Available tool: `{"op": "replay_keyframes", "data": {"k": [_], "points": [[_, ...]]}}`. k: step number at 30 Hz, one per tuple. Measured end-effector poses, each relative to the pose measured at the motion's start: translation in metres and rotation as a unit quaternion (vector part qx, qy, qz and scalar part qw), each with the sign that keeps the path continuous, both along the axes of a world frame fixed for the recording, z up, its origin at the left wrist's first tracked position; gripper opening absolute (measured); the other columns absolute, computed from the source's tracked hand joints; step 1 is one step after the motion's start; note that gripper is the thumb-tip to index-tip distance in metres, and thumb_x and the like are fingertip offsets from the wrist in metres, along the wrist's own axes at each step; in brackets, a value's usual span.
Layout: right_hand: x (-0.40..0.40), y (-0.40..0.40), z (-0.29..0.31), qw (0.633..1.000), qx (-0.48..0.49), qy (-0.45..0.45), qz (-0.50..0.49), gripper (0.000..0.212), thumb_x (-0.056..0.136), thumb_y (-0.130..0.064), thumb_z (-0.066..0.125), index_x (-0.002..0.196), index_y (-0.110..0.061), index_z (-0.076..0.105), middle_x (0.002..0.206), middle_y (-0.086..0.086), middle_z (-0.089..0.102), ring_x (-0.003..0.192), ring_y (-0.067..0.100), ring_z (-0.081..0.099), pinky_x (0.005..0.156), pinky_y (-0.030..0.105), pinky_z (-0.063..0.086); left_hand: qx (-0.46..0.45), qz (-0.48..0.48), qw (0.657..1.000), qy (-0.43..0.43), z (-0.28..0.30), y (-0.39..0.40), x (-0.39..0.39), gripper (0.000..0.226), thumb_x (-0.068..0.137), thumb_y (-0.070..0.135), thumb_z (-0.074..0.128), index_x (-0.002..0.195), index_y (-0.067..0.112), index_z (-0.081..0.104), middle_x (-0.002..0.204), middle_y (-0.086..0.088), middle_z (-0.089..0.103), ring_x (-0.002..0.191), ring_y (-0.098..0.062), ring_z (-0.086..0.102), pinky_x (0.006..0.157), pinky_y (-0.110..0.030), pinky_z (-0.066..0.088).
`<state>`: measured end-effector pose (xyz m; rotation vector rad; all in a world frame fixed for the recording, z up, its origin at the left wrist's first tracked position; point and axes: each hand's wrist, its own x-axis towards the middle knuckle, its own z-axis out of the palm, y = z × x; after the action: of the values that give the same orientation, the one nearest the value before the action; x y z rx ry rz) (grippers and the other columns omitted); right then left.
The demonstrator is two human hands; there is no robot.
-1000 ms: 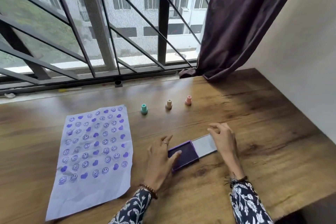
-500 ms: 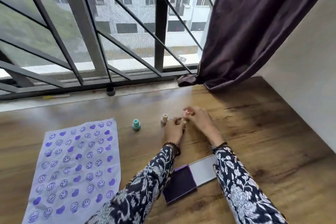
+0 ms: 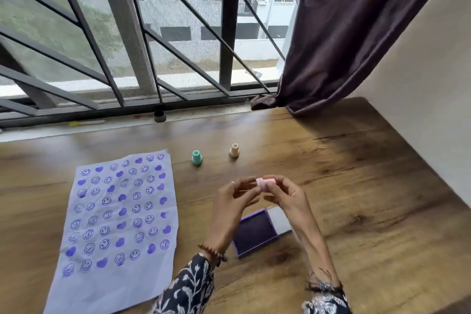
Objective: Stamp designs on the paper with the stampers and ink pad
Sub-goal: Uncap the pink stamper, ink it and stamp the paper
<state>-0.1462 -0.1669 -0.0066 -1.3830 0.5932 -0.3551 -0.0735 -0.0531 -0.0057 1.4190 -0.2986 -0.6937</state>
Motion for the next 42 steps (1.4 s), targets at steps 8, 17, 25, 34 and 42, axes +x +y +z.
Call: {"op": "replay_keyframes", "data": {"k": [8,17,25,34,42], "points": [[-0.004,0.05,0.006,0.967,0.228,-0.01,-0.109,0.025,0.093,-0.02,0.048,0.074,-0.013,0.063,0.063,0.0,0.056,0.054,0.007,0.05,0.044,0.014,0.043,0.133,0.028,0.97,-0.203,-0.006,0.053,-0.001,0.017,0.078,0.018,0.07,0.094,0.022,0.067,0.088,0.006,0.071,0.082,-0.007,0.068,0.073,-0.017,0.054],[-0.043,0.061,-0.006,0.911,0.392,-0.03,-0.127,0.017,0.091,-0.005,0.048,0.083,-0.006,0.063,0.065,0.004,0.072,0.054,0.008,0.067,0.052,0.017,0.057,0.284,-0.047,0.895,-0.341,-0.041,0.081,-0.011,0.033,0.092,0.015,0.048,0.125,0.01,0.048,0.129,-0.01,0.052,0.113,-0.025,0.054,0.094,-0.025,0.037],[-0.051,0.096,-0.036,0.899,-0.416,0.108,-0.084,0.007,0.086,-0.019,0.063,0.087,-0.025,0.065,0.083,-0.005,0.062,0.073,0.008,0.06,0.066,0.018,0.045,0.3,-0.142,0.879,-0.343,-0.056,0.084,-0.018,0.091,0.062,0.05,0.076,0.137,0.022,0.034,0.153,-0.007,0.01,0.138,-0.022,0.023,0.113,-0.039,0.026],[-0.048,0.092,-0.038,0.807,-0.577,0.126,0.02,0.008,0.082,-0.011,0.068,0.089,-0.014,0.065,0.077,0.002,0.062,0.063,0.014,0.062,0.057,0.025,0.053,0.289,-0.11,0.875,-0.372,-0.065,0.082,-0.02,0.07,0.064,0.049,0.074,0.125,0.026,0.049,0.153,-0.002,0.015,0.132,-0.021,0.026,0.111,-0.035,0.026],[-0.011,0.07,-0.016,0.773,-0.547,0.265,0.181,0.016,0.092,-0.015,0.049,0.092,-0.006,0.062,0.097,0.012,0.063,0.089,0.032,0.061,0.072,0.036,0.046,0.277,-0.101,0.88,-0.372,-0.062,0.081,-0.022,0.067,0.065,0.044,0.076,0.124,0.024,0.052,0.154,-0.003,0.013,0.132,-0.022,0.027,0.11,-0.038,0.027]]}}
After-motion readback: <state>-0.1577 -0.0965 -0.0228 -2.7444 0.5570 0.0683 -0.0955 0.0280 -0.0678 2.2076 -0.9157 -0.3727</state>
